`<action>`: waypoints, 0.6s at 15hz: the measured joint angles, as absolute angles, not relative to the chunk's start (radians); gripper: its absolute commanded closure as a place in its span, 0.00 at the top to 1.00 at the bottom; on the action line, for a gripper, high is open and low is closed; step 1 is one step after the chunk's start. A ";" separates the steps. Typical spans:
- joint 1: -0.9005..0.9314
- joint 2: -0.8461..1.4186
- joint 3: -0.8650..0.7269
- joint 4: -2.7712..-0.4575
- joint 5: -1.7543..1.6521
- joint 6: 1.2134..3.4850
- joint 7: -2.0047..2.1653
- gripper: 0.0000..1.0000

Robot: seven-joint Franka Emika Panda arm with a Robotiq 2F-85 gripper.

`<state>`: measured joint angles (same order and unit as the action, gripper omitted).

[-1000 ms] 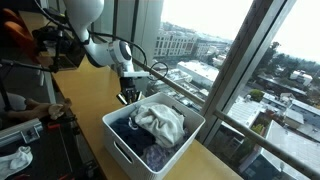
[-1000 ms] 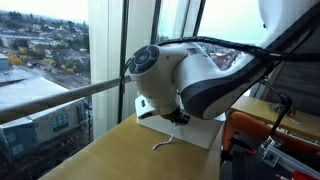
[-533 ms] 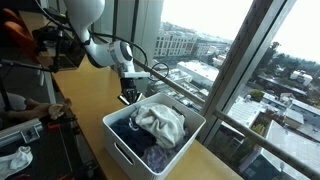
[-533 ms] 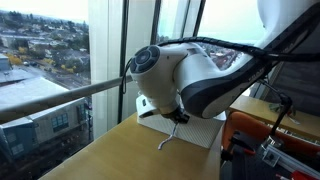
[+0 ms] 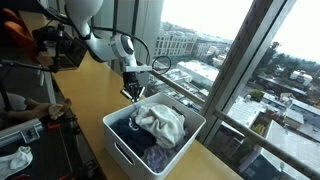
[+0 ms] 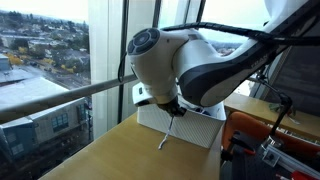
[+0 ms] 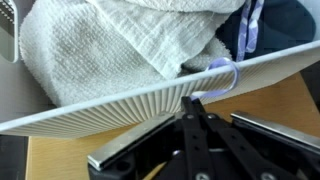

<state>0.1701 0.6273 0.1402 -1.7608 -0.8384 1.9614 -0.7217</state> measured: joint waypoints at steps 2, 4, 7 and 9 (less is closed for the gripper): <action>0.170 0.592 0.143 -1.761 -0.834 1.961 -0.705 0.00; 0.169 0.550 0.144 -1.766 -0.834 1.961 -0.690 0.00; 0.160 0.480 0.142 -1.787 -0.832 1.961 -0.663 0.00; 0.149 0.435 0.141 -1.810 -0.832 1.960 -0.648 0.00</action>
